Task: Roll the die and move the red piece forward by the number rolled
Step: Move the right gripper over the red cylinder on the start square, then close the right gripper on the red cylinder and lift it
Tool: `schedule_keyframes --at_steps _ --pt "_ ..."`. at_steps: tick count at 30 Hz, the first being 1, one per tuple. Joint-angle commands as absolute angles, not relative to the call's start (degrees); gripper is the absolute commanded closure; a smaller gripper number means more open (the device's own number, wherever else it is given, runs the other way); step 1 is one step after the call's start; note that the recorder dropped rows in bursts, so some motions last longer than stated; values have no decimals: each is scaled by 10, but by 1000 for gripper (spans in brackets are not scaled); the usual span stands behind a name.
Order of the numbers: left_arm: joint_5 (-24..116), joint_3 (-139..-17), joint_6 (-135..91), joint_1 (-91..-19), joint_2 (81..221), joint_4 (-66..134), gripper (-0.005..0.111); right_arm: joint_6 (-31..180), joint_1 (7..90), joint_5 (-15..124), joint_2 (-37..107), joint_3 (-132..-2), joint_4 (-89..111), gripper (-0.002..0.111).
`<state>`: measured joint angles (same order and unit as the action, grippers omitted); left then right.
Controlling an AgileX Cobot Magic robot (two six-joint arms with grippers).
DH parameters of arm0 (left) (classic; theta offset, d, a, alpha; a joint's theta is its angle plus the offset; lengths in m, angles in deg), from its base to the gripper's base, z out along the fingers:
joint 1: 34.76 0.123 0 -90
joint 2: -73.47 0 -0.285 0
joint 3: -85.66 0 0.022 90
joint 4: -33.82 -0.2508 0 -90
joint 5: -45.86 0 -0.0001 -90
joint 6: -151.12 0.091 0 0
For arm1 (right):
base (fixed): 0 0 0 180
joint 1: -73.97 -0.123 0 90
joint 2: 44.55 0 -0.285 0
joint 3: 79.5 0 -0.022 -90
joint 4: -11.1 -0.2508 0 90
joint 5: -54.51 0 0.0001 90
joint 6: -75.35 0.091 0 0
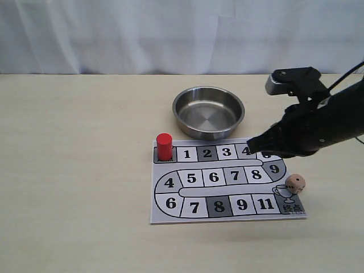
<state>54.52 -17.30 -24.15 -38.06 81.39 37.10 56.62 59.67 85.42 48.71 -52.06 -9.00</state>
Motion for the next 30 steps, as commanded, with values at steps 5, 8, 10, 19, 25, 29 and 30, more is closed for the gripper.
schedule_keyframes --at_steps 5,8,10,19,25,29,30 --pt "540 -171 -247 -382 813 370 107 561 483 675 491 -522 -132 63" --pt "540 -171 -247 -382 813 370 107 561 452 619 520 -522 -139 51" --pt "540 -171 -247 -382 813 370 107 561 428 574 551 -522 -139 50" --pt "540 -171 -247 -382 813 370 107 585 391 567 721 -654 -139 50" --pt "540 -171 -247 -382 813 370 107 585 391 569 778 -705 -139 50" --pt "540 -171 -247 -382 813 370 107 585 391 554 803 -721 -139 50" --pt "540 -171 -247 -382 813 370 107 585 391 545 807 -722 -139 50"
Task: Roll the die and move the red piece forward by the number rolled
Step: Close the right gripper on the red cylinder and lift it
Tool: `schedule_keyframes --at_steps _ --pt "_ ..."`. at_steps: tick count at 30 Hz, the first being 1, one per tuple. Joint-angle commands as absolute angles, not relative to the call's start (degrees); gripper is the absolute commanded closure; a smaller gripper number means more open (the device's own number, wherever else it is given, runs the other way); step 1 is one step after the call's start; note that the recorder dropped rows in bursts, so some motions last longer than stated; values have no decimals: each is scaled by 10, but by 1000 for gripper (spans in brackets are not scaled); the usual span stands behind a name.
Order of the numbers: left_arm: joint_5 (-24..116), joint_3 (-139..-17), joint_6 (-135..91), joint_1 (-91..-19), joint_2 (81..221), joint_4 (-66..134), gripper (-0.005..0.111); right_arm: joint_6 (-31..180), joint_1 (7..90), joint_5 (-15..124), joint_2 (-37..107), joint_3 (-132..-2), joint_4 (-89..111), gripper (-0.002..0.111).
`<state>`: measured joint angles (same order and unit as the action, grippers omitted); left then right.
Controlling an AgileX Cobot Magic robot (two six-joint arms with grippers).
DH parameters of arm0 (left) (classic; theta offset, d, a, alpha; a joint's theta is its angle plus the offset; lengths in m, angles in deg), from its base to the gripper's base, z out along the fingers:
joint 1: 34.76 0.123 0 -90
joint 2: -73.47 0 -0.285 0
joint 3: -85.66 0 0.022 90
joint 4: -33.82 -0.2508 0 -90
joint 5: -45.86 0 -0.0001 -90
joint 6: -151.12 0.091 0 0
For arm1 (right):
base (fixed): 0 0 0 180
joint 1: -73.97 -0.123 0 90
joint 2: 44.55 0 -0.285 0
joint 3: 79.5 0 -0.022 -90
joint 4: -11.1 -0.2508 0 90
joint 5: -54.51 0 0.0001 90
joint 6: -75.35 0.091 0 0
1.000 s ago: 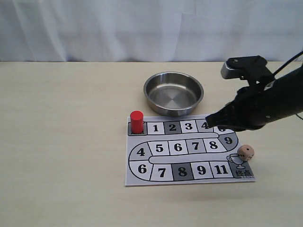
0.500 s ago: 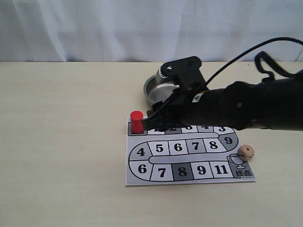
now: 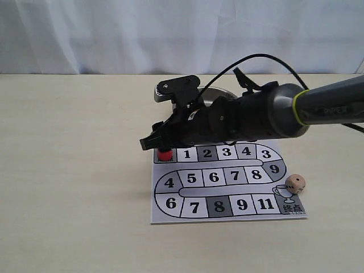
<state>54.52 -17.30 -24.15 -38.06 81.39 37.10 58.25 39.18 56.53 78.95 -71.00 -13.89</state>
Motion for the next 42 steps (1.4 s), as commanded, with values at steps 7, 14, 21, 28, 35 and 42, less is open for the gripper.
schedule_keyframes --at_steps 7,14,21,28,35,42 --pt "540 -171 -247 -382 813 370 107 585 391 511 830 -722 -139 50" --pt "540 -171 -247 -382 813 370 107 585 391 497 851 -722 -139 50" --pt "540 -171 -247 -382 813 370 107 585 391 488 852 -722 -139 51" --pt "540 -171 -247 -382 813 370 107 585 391 497 852 -722 -139 79" --pt "540 -171 -247 -382 813 370 107 582 391 514 845 -722 -139 104" --pt "540 -171 -247 -382 813 370 107 569 398 545 815 -722 -135 104"
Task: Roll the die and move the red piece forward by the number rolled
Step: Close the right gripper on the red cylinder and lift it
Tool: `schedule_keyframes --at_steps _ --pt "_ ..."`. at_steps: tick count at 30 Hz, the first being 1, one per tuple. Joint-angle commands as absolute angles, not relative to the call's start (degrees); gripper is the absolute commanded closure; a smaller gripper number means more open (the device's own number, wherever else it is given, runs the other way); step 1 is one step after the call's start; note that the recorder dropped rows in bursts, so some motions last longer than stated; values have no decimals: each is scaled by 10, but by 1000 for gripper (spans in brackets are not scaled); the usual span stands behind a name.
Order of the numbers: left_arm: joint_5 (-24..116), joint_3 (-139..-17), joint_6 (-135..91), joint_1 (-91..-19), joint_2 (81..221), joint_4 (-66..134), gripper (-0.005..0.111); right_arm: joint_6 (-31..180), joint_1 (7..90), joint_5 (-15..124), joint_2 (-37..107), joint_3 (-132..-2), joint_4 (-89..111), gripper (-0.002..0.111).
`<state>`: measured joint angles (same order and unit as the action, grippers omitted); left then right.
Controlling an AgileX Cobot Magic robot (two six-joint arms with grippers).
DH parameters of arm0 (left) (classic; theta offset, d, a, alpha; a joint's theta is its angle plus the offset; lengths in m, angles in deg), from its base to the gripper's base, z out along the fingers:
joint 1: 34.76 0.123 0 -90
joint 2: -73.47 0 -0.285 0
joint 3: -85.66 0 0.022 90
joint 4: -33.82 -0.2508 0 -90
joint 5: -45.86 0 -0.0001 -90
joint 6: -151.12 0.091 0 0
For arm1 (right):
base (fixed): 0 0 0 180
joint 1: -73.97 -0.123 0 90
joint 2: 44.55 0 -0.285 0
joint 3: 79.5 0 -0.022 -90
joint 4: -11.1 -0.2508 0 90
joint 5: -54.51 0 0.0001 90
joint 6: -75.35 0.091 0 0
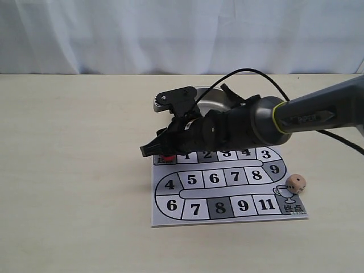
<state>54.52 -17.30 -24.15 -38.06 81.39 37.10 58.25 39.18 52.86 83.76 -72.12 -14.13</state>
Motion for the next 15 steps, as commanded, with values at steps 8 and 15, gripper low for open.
schedule_keyframes --at_steps 8,15 --pt "540 -171 -247 -382 813 370 107 570 425 601 791 -722 -138 104" --pt "540 -171 -247 -382 813 370 107 570 447 631 790 -722 -139 104"
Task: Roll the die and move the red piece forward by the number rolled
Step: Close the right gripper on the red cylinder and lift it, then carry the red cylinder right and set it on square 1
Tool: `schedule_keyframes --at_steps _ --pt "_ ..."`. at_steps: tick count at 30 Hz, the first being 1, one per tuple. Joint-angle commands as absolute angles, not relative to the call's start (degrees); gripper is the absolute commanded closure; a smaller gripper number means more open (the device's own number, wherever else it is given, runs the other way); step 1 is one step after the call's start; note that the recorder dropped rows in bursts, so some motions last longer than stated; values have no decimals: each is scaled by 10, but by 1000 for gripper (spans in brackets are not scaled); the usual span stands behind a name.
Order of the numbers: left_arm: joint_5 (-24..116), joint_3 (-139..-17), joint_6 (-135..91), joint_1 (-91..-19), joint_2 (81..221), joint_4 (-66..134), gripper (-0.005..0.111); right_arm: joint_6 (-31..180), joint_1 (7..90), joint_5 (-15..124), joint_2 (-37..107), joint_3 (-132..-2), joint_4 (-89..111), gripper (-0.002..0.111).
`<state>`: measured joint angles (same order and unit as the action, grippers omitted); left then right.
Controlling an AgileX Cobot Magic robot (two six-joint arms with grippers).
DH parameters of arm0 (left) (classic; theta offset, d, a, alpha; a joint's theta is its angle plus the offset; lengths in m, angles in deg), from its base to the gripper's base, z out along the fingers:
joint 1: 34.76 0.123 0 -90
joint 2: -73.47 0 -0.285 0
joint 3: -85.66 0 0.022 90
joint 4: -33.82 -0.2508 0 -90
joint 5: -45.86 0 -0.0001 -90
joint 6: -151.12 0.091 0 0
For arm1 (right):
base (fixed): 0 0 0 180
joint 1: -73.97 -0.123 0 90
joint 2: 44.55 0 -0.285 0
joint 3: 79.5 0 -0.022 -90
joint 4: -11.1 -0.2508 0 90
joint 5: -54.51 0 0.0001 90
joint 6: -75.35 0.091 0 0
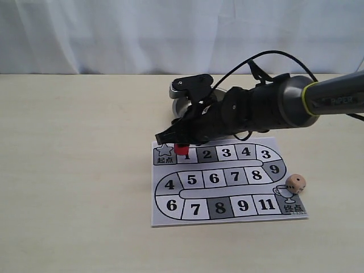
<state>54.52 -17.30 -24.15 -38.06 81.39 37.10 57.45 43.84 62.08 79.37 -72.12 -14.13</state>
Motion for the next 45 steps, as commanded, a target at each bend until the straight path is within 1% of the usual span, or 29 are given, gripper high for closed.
schedule_keyframes --at_steps 1,7,11,21,23,29,34,39,45 --pt "540 -171 -247 -382 813 370 107 570 447 630 790 -722 -139 104" --pt "540 -171 -247 -382 813 370 107 570 447 610 796 -718 -135 104" --pt "540 -171 -247 -382 813 370 107 570 445 561 822 -692 -137 104" --pt "540 -171 -247 -382 813 370 107 582 445 573 830 -689 -137 103" --pt "540 -171 -247 -382 813 370 107 582 445 576 830 -689 -137 97" --pt "540 -171 -247 -382 813 369 107 595 445 576 830 -689 -137 75" --pt "540 -171 -247 -382 813 369 107 595 445 576 830 -689 -137 60" --pt "540 -171 -247 -382 813 369 107 595 445 576 825 -689 -137 54" --pt "540 -171 -247 -382 813 369 107 595 445 576 798 -689 -137 54"
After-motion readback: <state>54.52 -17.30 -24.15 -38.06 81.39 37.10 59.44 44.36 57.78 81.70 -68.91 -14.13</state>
